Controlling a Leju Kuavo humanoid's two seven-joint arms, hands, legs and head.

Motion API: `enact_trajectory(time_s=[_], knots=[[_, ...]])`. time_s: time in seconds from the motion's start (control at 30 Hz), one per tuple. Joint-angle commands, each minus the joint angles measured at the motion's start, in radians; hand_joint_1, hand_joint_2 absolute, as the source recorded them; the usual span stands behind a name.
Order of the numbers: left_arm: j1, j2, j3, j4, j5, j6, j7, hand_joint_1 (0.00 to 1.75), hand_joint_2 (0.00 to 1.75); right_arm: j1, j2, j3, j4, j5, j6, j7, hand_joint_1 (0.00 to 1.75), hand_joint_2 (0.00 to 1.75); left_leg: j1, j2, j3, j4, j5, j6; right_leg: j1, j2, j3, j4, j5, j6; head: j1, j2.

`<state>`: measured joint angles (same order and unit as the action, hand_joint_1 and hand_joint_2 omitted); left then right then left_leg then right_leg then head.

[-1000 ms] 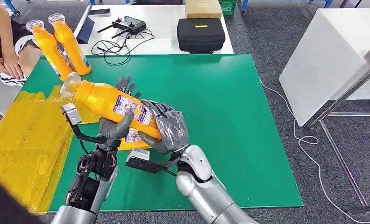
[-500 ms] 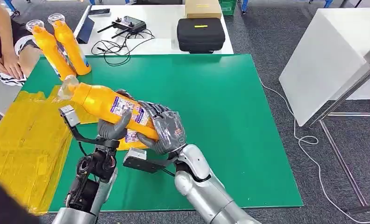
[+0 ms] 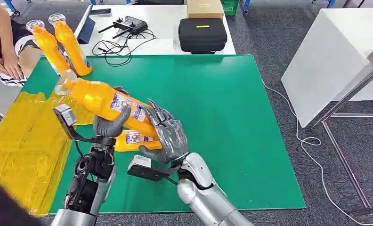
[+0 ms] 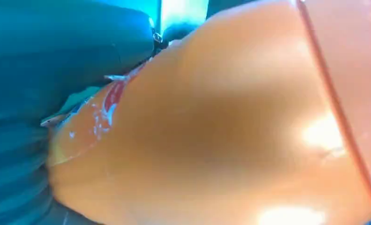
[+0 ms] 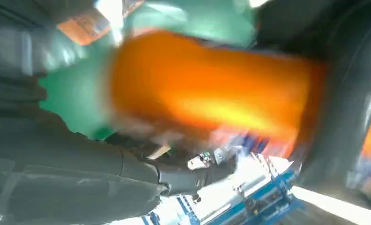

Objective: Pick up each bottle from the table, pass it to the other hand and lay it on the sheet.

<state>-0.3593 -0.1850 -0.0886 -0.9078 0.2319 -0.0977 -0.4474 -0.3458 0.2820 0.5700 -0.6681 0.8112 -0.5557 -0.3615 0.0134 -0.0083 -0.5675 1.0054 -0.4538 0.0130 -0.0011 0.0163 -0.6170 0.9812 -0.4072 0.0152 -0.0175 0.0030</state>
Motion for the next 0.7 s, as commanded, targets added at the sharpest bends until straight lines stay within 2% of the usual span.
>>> enact_trajectory(time_s=[0.03, 0.33, 0.4, 0.43, 0.47, 0.57, 0.6, 0.67, 0.7], knots=[[-0.021, 0.033, 0.080, -0.104, -0.123, 0.122, 0.002, 1.75, 1.75, 0.076, -0.087, -0.129, -0.256, -0.070, -0.008, -0.026, 0.00, 1.75, 0.000, -0.001, 0.002, -0.001, -0.001, 0.000, 0.000, -0.003, 0.002, 0.000, -0.001, 0.000, 0.000, 0.000], [-0.021, 0.028, 0.079, -0.100, -0.125, 0.122, 0.002, 1.75, 1.75, 0.077, -0.082, -0.126, -0.250, -0.065, -0.011, -0.021, 0.00, 1.75, 0.000, -0.001, 0.005, -0.002, -0.002, 0.000, 0.000, -0.003, 0.006, -0.001, -0.002, 0.000, 0.000, 0.000], [-0.017, 0.033, 0.084, -0.112, -0.208, 0.229, -0.018, 1.75, 1.75, 0.114, -0.072, -0.180, -0.333, -0.190, -0.061, -0.113, 0.00, 1.75, 0.000, 0.000, 0.002, -0.001, -0.001, 0.000, 0.000, -0.001, 0.002, -0.001, -0.001, 0.000, 0.000, 0.000], [-0.012, 0.041, 0.106, -0.120, -0.185, 0.209, -0.004, 1.75, 1.75, 0.140, -0.082, -0.194, -0.412, -0.235, -0.077, -0.137, 0.00, 1.75, 0.000, 0.000, 0.004, -0.001, -0.001, 0.000, 0.000, -0.002, 0.004, -0.001, -0.002, 0.000, 0.000, 0.000], [-0.008, 0.052, 0.117, -0.122, -0.187, 0.215, -0.006, 1.75, 1.75, 0.167, -0.092, -0.204, -0.490, -0.264, -0.086, -0.140, 0.00, 1.75, 0.000, 0.000, 0.006, -0.002, -0.002, 0.000, 0.000, -0.002, 0.006, -0.001, -0.003, 0.000, 0.000, 0.000], [-0.013, 0.084, 0.131, -0.114, -0.345, 0.400, -0.054, 1.75, 1.75, 0.217, -0.112, -0.219, -0.623, -0.283, -0.089, -0.125, 0.00, 1.75, -0.001, -0.001, 0.005, -0.001, -0.002, 0.000, 0.000, -0.002, 0.005, 0.000, -0.003, 0.000, 0.000, 0.000], [-0.024, 0.105, 0.115, -0.083, -0.537, 0.596, -0.051, 1.75, 1.75, 0.232, -0.115, -0.230, -0.649, -0.271, -0.104, -0.115, 0.00, 1.75, 0.000, 0.000, 0.003, -0.001, -0.001, 0.000, 0.000, -0.002, 0.003, 0.000, -0.002, 0.000, 0.000, 0.000], [-0.044, 0.138, 0.112, -0.021, -0.776, 0.793, -0.021, 1.75, 1.75, 0.247, -0.117, -0.242, -0.664, -0.269, -0.101, -0.113, 0.00, 1.75, 0.000, 0.000, 0.004, -0.001, -0.002, 0.000, 0.000, -0.002, 0.005, -0.001, -0.002, 0.000, 0.000, 0.000], [-0.028, 0.082, 0.349, -0.091, -1.279, 0.796, 0.059, 1.75, 1.75, 0.246, -0.115, -0.248, -0.651, -0.261, -0.098, -0.105, 0.00, 1.75, 0.000, 0.000, 0.006, -0.002, -0.002, 0.000, 0.000, -0.002, 0.006, -0.001, -0.002, 0.000, 0.000, 0.000]])
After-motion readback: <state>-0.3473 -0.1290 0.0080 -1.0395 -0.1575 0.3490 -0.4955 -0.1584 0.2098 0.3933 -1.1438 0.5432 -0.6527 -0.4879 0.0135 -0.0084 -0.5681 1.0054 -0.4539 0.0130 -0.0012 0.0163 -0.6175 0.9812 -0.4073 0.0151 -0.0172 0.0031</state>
